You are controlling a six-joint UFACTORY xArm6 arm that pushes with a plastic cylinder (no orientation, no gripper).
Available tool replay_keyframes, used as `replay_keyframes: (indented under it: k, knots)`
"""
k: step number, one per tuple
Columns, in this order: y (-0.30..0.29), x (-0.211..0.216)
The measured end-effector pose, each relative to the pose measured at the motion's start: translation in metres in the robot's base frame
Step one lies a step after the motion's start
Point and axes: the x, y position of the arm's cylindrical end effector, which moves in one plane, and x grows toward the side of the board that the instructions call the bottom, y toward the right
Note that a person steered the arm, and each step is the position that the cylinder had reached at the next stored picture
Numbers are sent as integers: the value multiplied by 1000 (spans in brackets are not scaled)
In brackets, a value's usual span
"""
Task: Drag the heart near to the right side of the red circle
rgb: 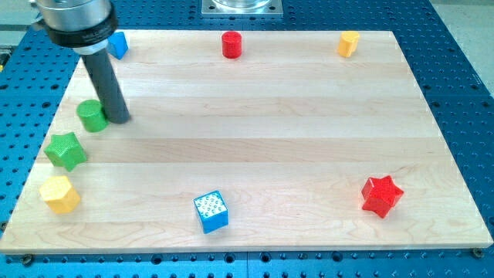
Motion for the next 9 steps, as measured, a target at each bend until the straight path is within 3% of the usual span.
replay_keyframes:
  k: [2,4,5,6,7,8,9]
  knots:
    - [-5,0]
    - [294,-32]
    - [425,-89]
    - [486,-155]
    - [479,-204]
    - [416,-171]
    - [316,-129]
